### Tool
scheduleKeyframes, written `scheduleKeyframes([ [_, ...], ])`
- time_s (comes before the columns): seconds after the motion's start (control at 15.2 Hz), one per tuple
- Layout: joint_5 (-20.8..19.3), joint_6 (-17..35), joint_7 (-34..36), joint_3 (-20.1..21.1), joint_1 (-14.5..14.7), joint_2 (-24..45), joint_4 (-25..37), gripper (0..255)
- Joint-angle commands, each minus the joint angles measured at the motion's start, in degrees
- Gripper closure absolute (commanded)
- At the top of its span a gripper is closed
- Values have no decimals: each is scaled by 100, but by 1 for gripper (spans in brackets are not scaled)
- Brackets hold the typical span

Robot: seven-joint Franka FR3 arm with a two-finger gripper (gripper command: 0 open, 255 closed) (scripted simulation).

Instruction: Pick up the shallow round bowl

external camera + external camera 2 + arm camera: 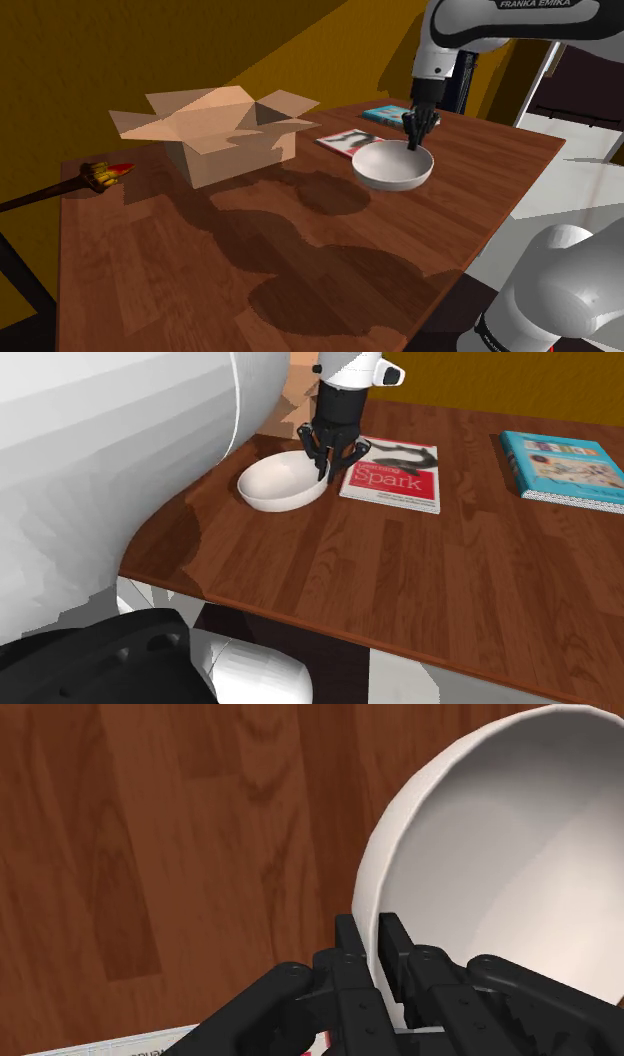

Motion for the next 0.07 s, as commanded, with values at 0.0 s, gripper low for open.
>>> scheduleKeyframes([
  [0.0,-1,-34,-7,-6,0,14,49,255],
])
